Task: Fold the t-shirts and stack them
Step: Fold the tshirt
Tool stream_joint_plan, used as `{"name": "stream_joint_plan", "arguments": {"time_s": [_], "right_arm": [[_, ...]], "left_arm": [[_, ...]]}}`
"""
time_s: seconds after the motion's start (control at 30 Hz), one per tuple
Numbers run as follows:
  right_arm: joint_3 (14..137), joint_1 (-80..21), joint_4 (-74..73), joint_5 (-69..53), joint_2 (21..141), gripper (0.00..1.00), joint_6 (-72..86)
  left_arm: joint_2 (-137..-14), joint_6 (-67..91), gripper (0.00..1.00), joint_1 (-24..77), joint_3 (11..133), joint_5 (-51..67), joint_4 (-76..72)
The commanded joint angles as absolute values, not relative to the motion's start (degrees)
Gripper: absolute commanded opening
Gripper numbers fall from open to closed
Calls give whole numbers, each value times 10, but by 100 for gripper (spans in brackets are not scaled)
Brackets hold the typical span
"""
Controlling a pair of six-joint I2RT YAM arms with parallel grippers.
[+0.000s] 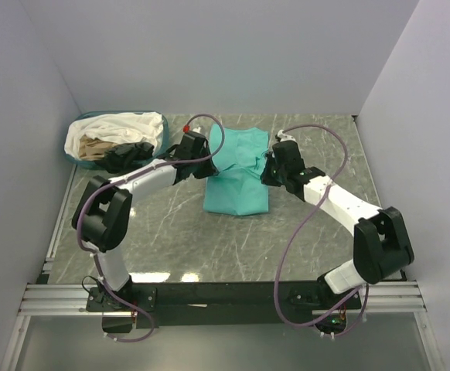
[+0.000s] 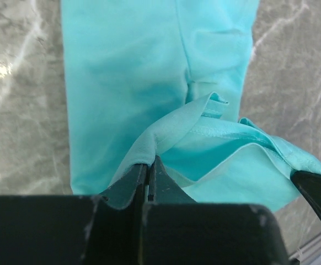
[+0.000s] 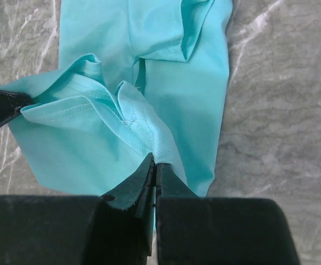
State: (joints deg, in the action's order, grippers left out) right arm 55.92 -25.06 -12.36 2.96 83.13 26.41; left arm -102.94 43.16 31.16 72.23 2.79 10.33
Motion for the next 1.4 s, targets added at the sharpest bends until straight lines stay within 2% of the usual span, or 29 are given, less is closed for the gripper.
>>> {"name": "stream_joint_plan", "arguments": {"time_s": [0.0, 0.2, 0.5, 0.6, 0.63, 0.73, 0.83, 0.9, 0.93, 1.0, 1.03, 1.23, 1.37], "right_arm": [[604, -238, -94, 8, 860, 0, 250], [635, -220, -92, 5, 911, 0, 246], [674, -199, -89, -23, 992, 0, 234], [686, -188, -83, -25, 1017, 8, 222], [689, -183, -80, -37, 1022, 26, 220], [704, -179, -79, -54, 1032, 53, 212], [710, -179, -89, -60, 1019, 66, 211], [703, -179, -93, -61, 998, 71, 214], [699, -178, -94, -61, 987, 77, 217], [673, -179, -94, -76, 950, 79, 222], [661, -180, -90, -85, 921, 81, 228], [542, -192, -31, -240, 811, 83, 278], [501, -225, -2, -299, 809, 83, 301]], "left_arm": [[-1049, 405, 1, 302, 761, 39, 98], [-1101, 376, 1, 287, 806, 74, 105], [-1162, 349, 9, 274, 858, 111, 118], [-1173, 345, 20, 269, 866, 129, 115], [-1177, 342, 28, 268, 873, 135, 116], [-1182, 334, 54, 266, 882, 156, 121], [-1167, 330, 67, 266, 874, 177, 108], [-1146, 329, 73, 266, 867, 186, 100], [-1137, 329, 82, 266, 855, 189, 94], [-1108, 333, 96, 267, 840, 192, 90], [-1097, 336, 100, 267, 820, 190, 83], [-1008, 375, 99, 274, 705, 217, 27], [-985, 405, 99, 298, 652, 229, -16]]}}
